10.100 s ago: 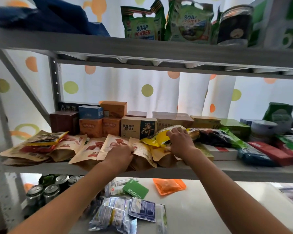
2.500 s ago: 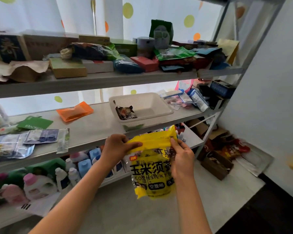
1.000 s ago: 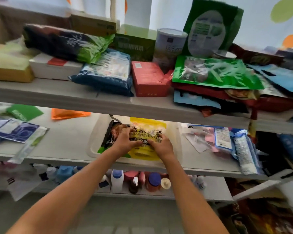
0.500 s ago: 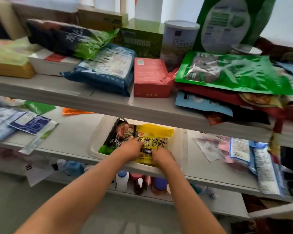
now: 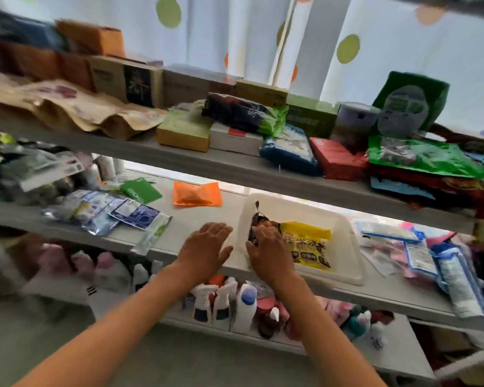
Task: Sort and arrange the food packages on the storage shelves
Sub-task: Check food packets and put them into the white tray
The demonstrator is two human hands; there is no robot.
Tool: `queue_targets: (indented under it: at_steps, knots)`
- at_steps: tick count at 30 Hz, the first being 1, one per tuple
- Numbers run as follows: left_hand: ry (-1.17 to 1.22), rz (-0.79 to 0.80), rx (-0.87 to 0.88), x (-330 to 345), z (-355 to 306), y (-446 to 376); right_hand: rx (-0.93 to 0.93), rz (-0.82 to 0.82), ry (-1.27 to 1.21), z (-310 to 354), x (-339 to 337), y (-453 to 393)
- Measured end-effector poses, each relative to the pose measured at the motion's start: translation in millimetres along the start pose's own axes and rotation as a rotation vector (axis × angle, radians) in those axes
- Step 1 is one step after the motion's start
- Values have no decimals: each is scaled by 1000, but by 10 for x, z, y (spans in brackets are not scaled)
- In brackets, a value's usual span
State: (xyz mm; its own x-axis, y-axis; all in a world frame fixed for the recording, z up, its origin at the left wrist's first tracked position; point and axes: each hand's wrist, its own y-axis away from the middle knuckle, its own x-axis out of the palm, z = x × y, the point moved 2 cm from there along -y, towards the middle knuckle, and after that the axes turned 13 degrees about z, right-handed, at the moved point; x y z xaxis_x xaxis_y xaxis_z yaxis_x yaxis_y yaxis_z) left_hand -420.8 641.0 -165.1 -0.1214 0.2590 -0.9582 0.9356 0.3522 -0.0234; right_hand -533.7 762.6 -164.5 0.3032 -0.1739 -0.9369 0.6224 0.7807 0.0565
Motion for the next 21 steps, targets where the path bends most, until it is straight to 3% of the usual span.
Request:
queue_targets:
  at_steps: [6,11,15,21]
  knots:
    - [35,-283,-49,-981,1040,841,-209,-137,3,1544,-13,7]
    - [-23,-385,-68,-1740,1607,1137,-346,-261,-34,2512,-271,-168]
    - [-50,-379,-92,-2197,1989,1105,-413,-324,-15,3044,-482,-462]
    - [-167,-295,-118,-2576,2392,773,-340,-253,72,3371,-696,-1109]
